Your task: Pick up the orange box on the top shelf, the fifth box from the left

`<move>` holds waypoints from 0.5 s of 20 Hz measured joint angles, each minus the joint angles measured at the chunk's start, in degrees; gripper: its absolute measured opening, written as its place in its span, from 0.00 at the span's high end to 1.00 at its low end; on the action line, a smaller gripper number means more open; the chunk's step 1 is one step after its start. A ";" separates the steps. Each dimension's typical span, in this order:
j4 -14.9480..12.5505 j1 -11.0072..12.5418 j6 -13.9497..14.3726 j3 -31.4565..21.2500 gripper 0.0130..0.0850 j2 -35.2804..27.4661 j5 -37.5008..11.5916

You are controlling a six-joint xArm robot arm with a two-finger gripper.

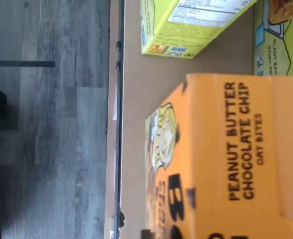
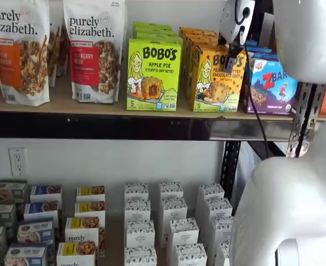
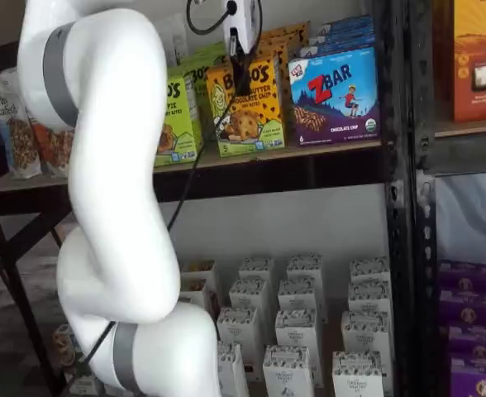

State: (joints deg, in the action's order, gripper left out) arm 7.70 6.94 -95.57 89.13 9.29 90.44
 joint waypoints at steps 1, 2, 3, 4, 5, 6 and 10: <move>0.03 0.00 0.00 0.02 0.44 -0.01 -0.02; 0.04 0.00 0.02 0.02 0.44 -0.01 -0.05; 0.04 -0.02 0.04 0.04 0.50 -0.01 -0.06; 0.03 -0.06 0.07 0.05 0.50 -0.01 -0.07; 0.01 -0.10 0.10 0.05 0.56 0.00 -0.09; -0.01 -0.13 0.13 0.03 0.56 0.01 -0.11; 0.16 -0.23 0.26 -0.01 0.61 0.06 -0.07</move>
State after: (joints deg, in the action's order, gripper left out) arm 7.85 6.71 -95.31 89.12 9.35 90.37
